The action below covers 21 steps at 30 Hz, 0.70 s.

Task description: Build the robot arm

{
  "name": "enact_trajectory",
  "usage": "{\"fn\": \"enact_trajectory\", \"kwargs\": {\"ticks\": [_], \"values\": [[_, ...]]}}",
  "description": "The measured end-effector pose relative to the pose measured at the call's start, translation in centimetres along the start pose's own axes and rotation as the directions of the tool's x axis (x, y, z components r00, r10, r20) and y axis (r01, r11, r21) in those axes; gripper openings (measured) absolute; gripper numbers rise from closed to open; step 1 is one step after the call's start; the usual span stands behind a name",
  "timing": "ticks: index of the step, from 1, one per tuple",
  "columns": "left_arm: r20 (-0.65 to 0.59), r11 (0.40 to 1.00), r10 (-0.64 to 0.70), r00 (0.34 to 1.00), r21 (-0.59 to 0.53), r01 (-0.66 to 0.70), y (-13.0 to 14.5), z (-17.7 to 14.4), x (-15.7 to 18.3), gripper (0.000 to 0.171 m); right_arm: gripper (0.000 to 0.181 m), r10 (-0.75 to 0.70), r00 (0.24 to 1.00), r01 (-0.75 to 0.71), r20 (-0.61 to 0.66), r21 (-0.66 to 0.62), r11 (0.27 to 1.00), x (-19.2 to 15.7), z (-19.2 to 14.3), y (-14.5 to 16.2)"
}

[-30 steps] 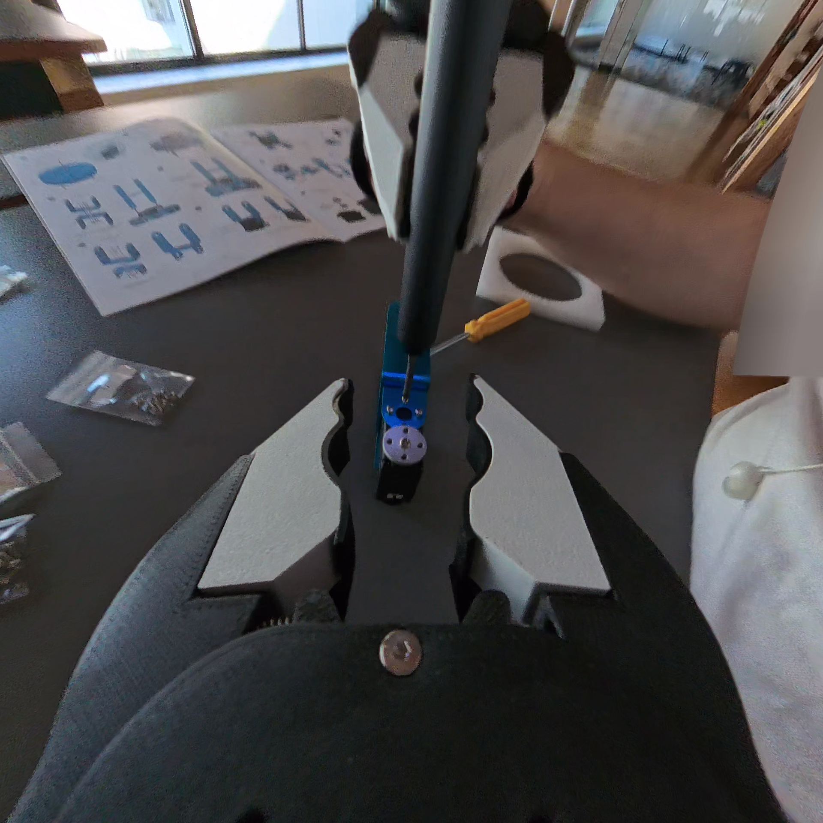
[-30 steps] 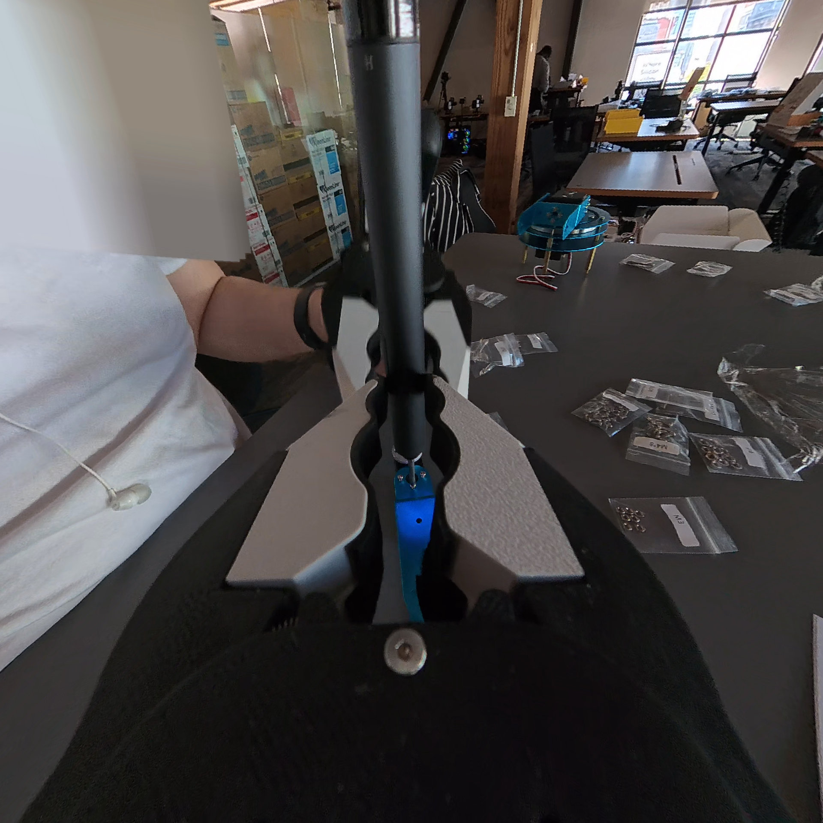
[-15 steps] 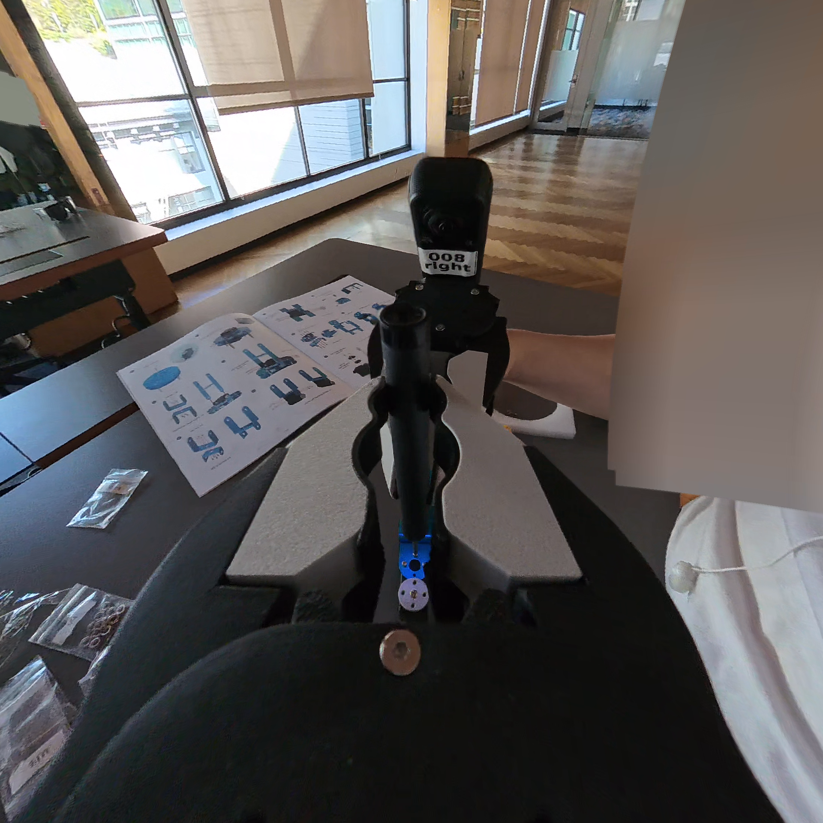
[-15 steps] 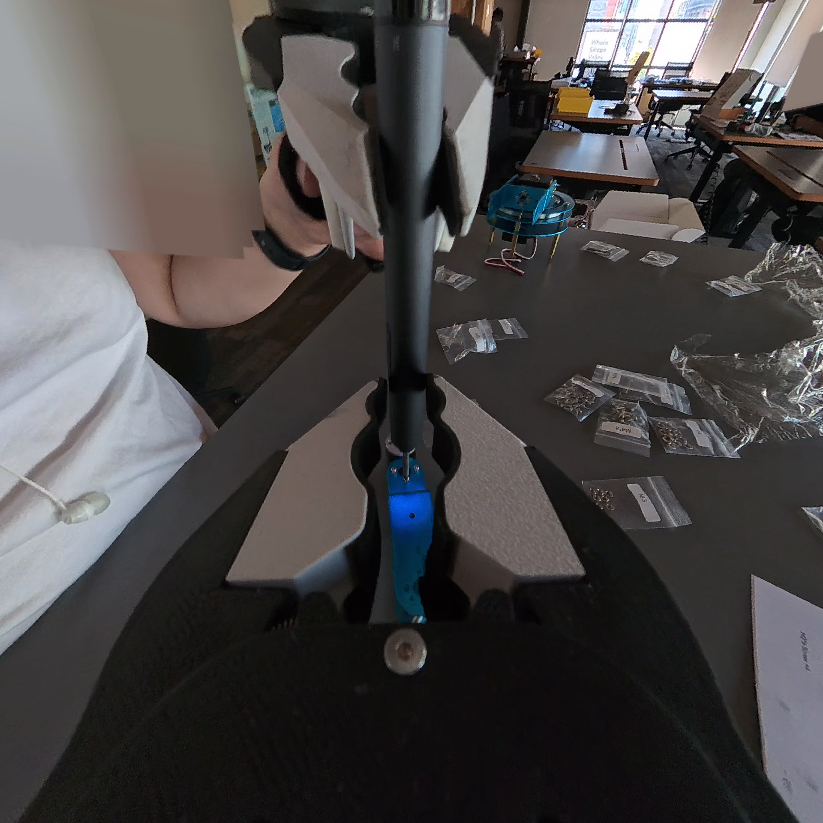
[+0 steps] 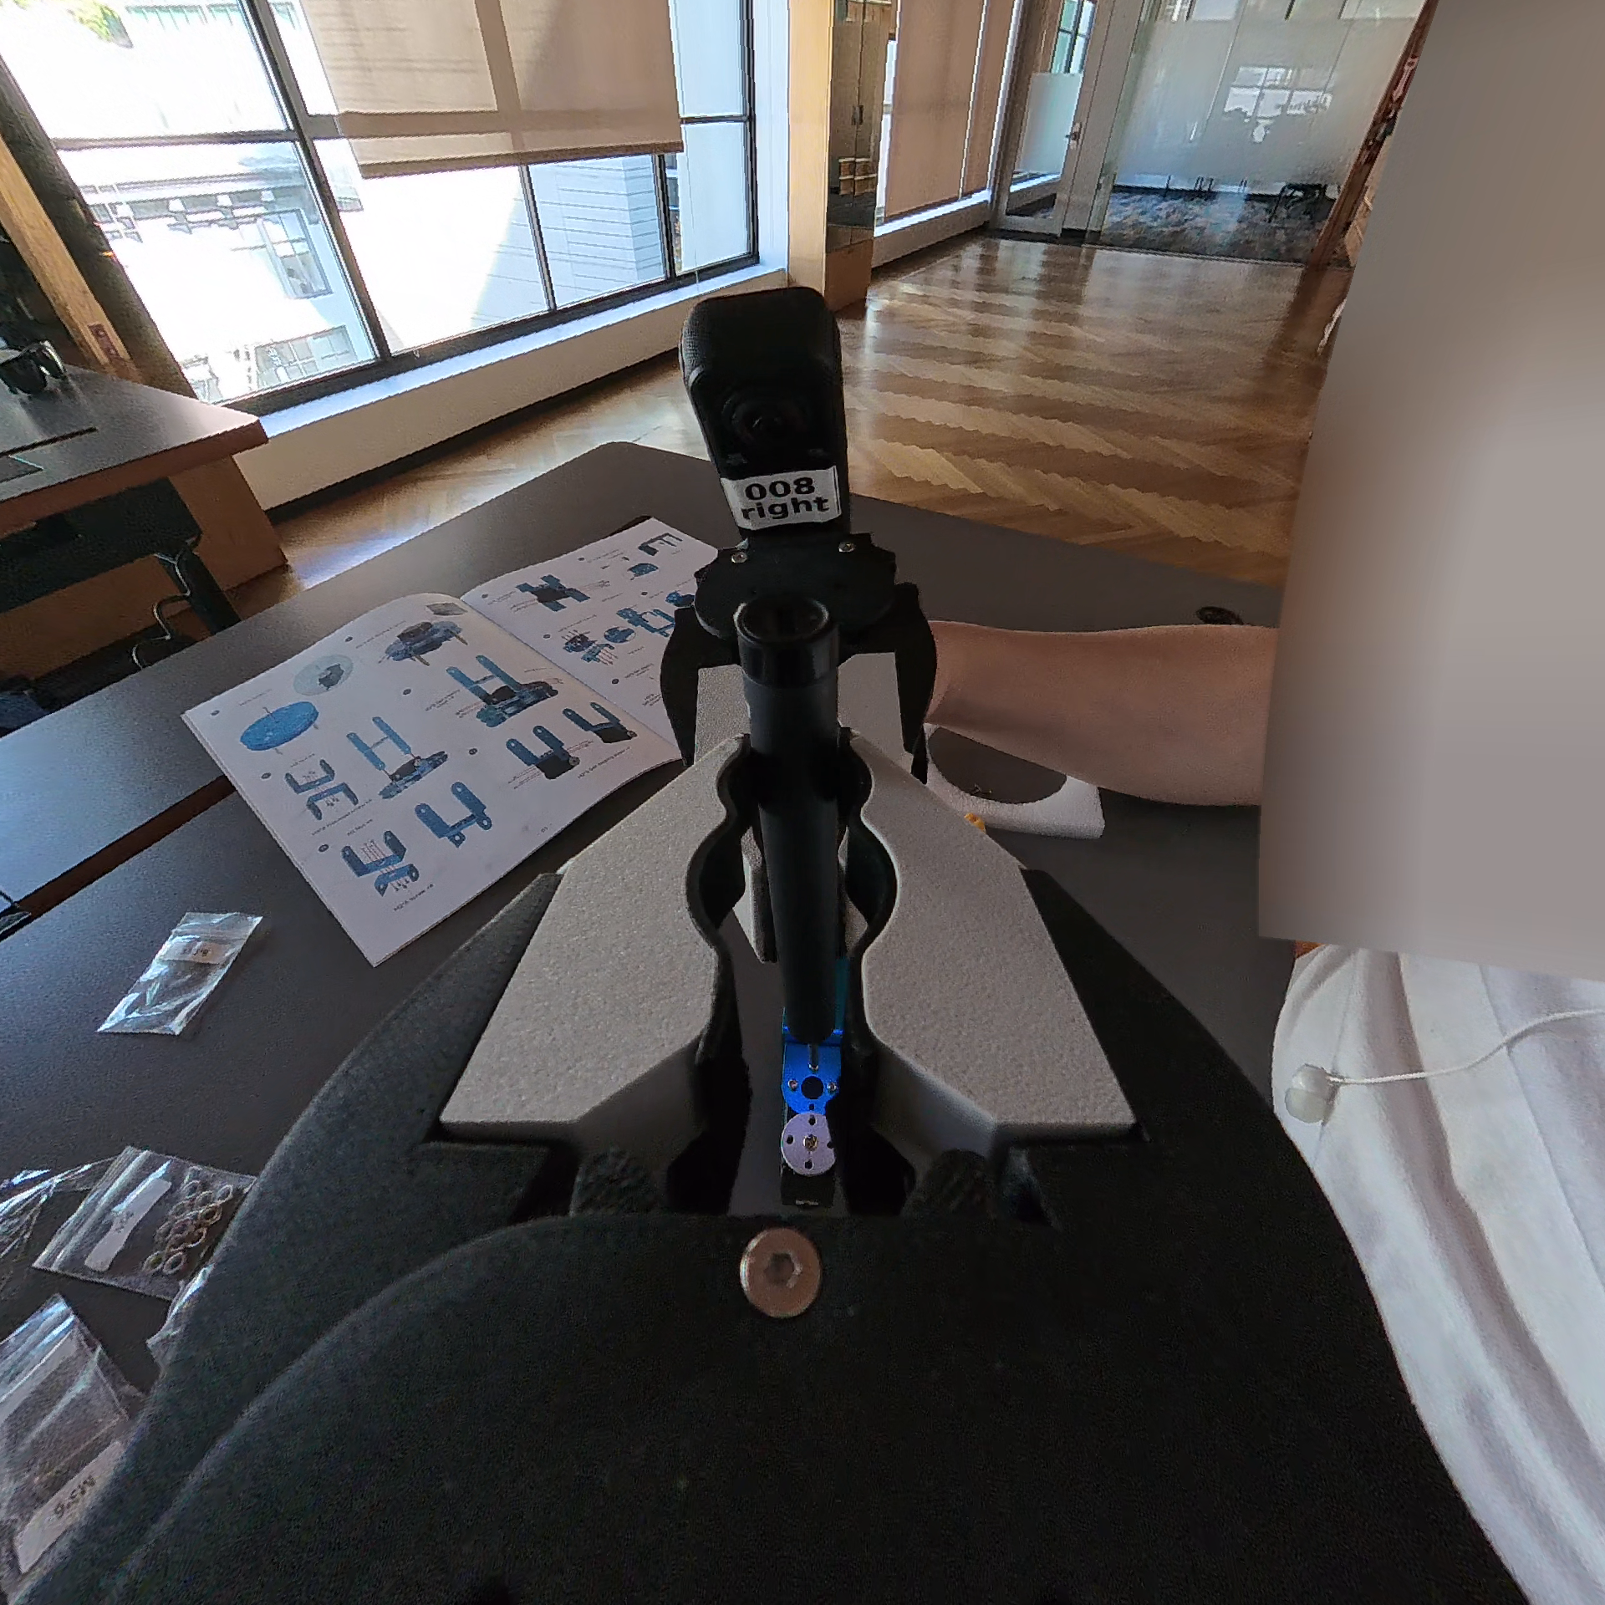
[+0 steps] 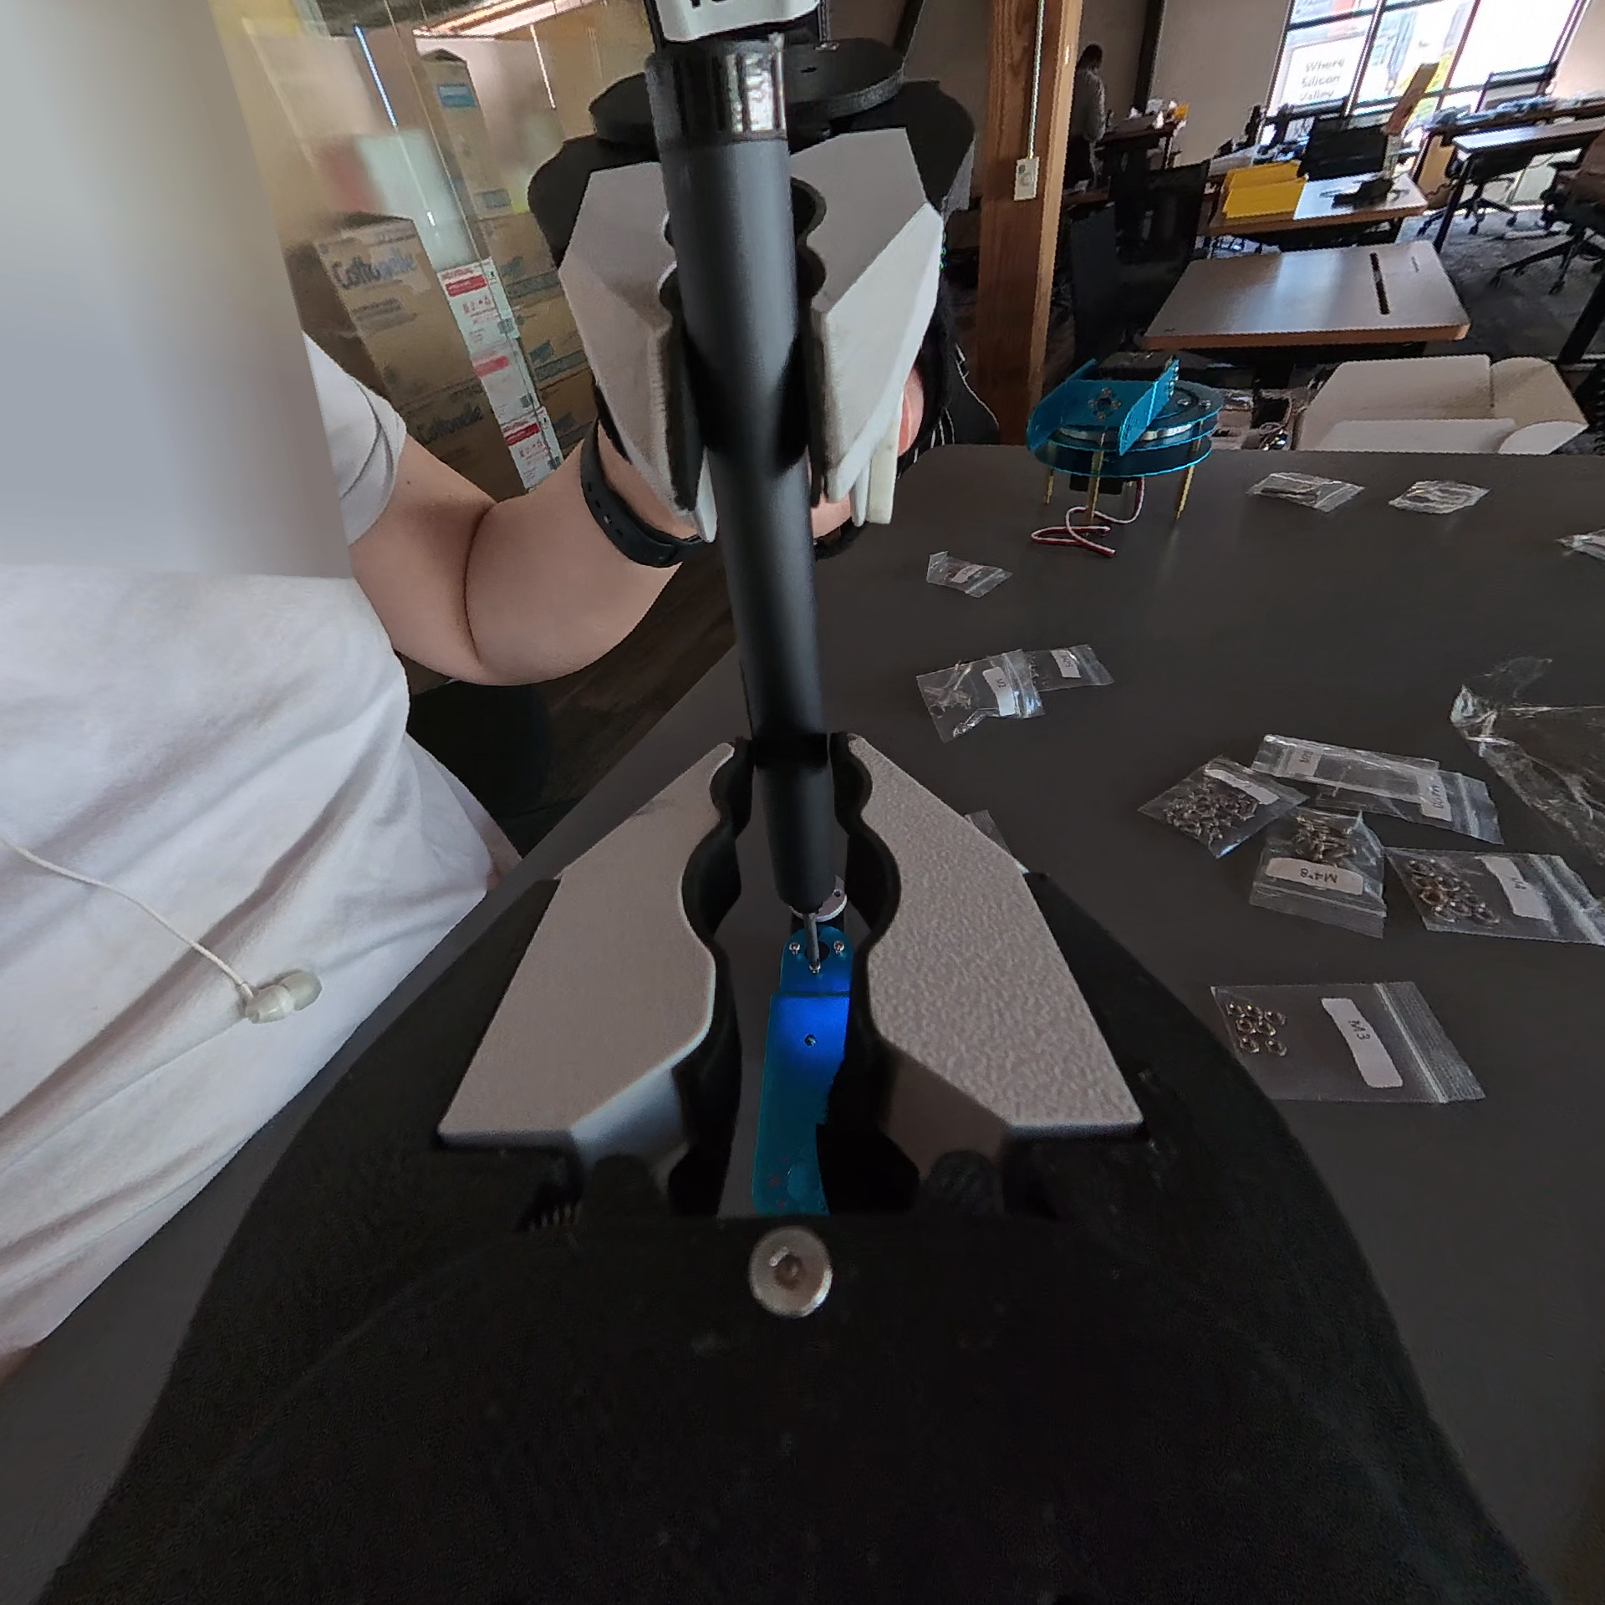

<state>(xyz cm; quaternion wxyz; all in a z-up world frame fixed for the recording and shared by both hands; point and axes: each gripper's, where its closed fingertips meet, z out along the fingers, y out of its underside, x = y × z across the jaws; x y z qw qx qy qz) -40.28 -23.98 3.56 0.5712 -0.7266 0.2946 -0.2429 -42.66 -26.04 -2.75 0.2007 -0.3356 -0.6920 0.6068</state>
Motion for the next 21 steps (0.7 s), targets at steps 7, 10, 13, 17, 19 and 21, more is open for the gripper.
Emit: {"fn": "enact_trajectory", "kwargs": {"ticks": [7, 10, 13, 17, 19, 21], "values": [[-0.001, 1.000, 0.009, 1.000, 0.001, -0.009, 0.0, 0.1, 0.1, 0.016, 0.017, -0.011, 0.999, 0.011, 0.036, 0.002, 1.000, -0.1, 0.1, 0.0], [-0.005, 1.000, 0.005, 1.000, 0.001, -0.005, -0.1, 0.1, 0.1, 0.016, 0.017, -0.004, 0.999, 0.004, 0.048, 0.004, 1.000, -0.1, 0.1, 0.0], [-0.008, 1.000, 0.007, 1.000, 0.006, -0.007, -0.1, 0.2, 0.2, 0.016, 0.017, -0.013, 0.998, 0.012, 0.054, 0.005, 1.000, -0.2, 0.1, 0.0], [-0.011, 1.000, 0.029, 1.000, -0.008, -0.029, 0.8, -0.8, 0.5, 0.045, 0.017, -0.005, 0.998, 0.005, 0.064, 0.007, 1.000, -0.3, 0.3, 0.1], [0.015, 0.994, 0.036, 0.999, -0.106, -0.034, 4.0, -1.3, 0.2, 0.051, 0.017, -0.005, 0.998, 0.004, 0.063, 0.009, 1.000, -0.3, 0.2, 0.1], [0.045, 0.971, 0.024, 0.999, -0.238, -0.012, 8.6, -1.1, -0.2, 0.052, 0.017, -0.007, 0.998, 0.007, 0.058, 0.010, 1.000, -0.2, 0.1, 0.1]]}}
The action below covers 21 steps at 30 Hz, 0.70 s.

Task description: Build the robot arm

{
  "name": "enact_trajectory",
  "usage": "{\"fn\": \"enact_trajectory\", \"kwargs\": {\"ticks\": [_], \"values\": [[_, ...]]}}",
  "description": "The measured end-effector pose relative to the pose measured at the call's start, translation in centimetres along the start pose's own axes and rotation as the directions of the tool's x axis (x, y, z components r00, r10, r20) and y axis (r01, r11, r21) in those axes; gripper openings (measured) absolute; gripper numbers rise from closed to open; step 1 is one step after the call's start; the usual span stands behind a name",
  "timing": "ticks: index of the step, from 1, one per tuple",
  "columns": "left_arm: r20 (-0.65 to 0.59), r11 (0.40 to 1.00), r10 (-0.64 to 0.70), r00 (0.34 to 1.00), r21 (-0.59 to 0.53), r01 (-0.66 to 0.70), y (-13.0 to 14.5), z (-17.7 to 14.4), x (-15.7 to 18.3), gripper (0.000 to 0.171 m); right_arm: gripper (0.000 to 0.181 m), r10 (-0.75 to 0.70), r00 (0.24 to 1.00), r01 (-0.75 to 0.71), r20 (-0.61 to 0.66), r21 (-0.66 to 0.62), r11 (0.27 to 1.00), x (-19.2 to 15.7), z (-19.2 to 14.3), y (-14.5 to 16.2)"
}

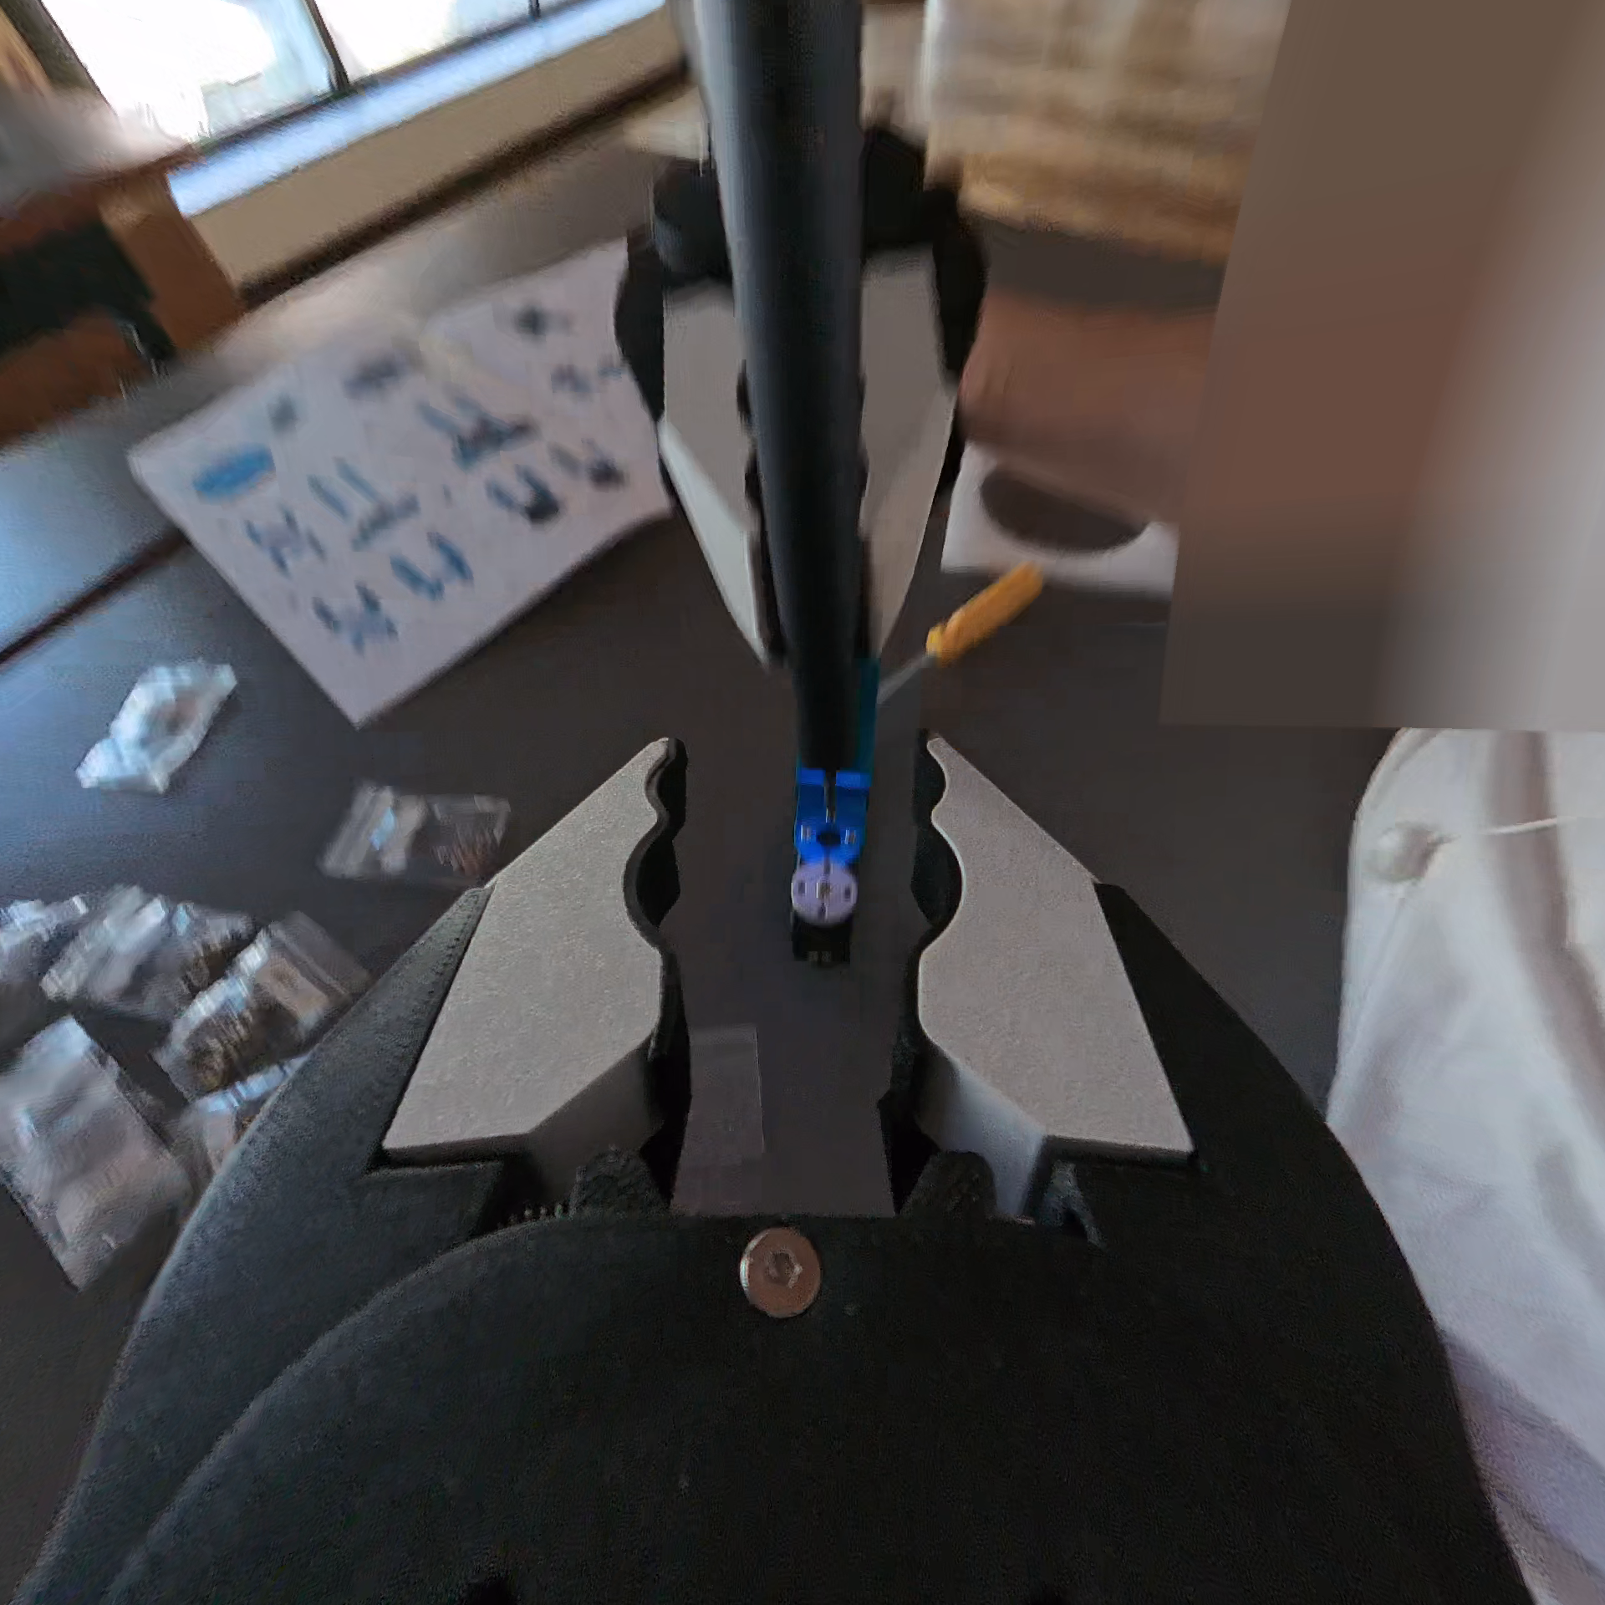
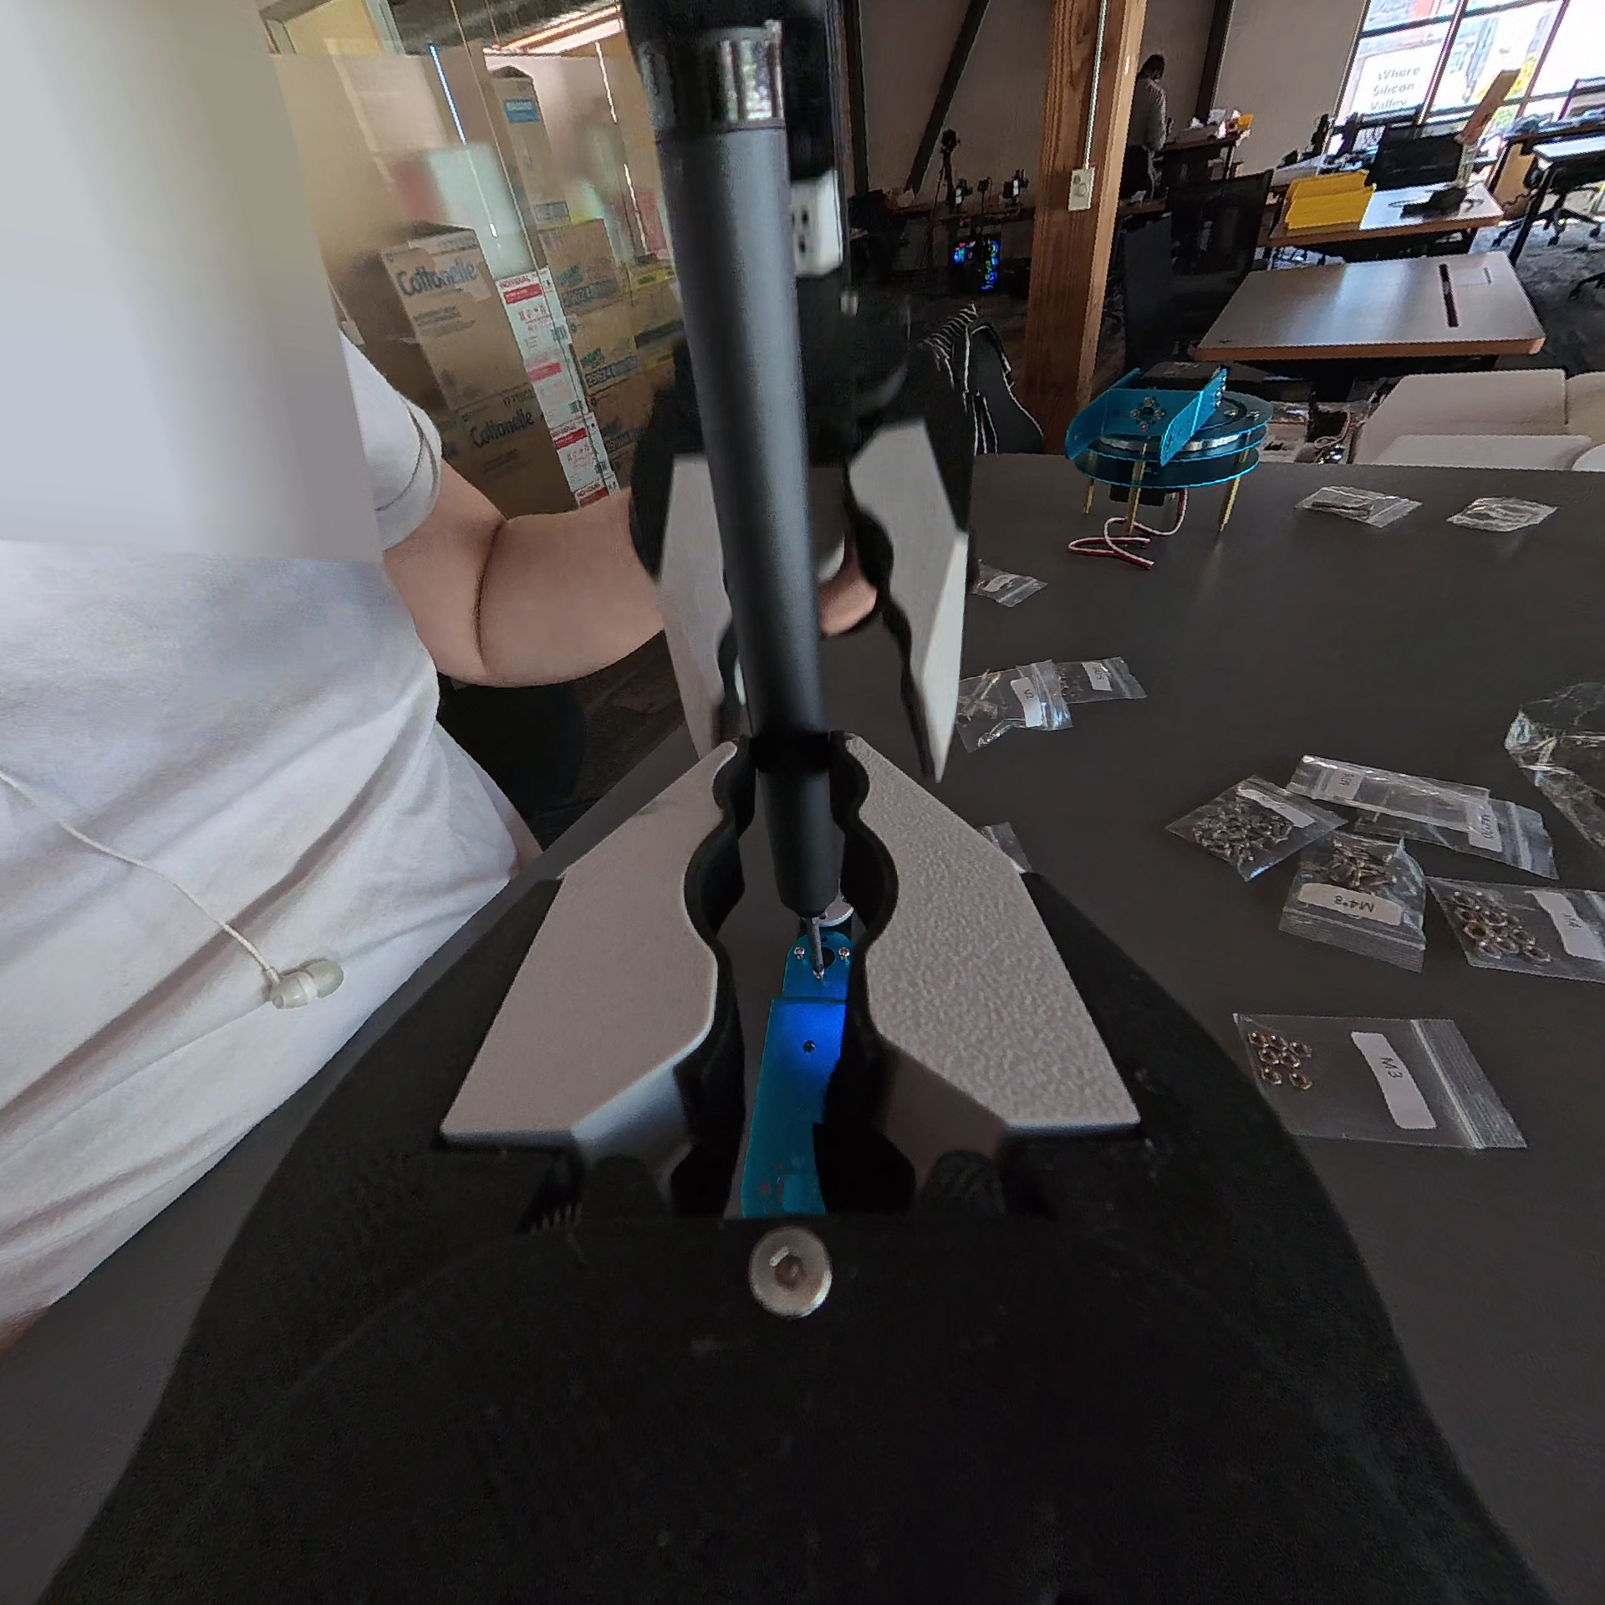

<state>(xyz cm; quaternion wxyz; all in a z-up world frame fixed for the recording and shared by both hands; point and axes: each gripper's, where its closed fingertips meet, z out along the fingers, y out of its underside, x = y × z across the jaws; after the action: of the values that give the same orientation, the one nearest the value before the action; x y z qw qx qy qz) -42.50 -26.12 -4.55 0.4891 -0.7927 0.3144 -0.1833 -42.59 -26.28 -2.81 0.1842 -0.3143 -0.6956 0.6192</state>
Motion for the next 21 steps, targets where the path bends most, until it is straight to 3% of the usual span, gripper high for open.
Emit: {"fn": "enact_trajectory", "kwargs": {"ticks": [2, 5, 8, 21], "values": [[-0.001, 0.997, -0.017, 1.000, -0.081, 0.017, 3.4, 1.6, 0.6, 0.050, 0.017, 0.000, 1.000, 0.000, 0.001, 0.001, 1.000, 0.0, -0.1, 0.0], [-0.002, 0.995, -0.018, 1.000, -0.101, 0.018, 5.5, 3.7, 1.4, 0.040, 0.017, 0.002, 1.000, -0.002, 0.002, 0.010, 1.000, 0.0, -0.1, 0.0], [0.033, 0.998, -0.035, 0.999, -0.048, 0.037, 5.6, 4.6, 0.9, 0.022, 0.017, 0.007, 1.000, -0.007, 0.000, 0.023, 1.000, 0.0, -0.2, 0.1], [0.025, 0.998, -0.005, 1.000, -0.069, 0.007, 5.8, 4.7, 1.0, 0.022, 0.016, -0.023, 1.000, 0.023, -0.003, 0.021, 1.000, -0.2, -0.1, 0.2]]}}
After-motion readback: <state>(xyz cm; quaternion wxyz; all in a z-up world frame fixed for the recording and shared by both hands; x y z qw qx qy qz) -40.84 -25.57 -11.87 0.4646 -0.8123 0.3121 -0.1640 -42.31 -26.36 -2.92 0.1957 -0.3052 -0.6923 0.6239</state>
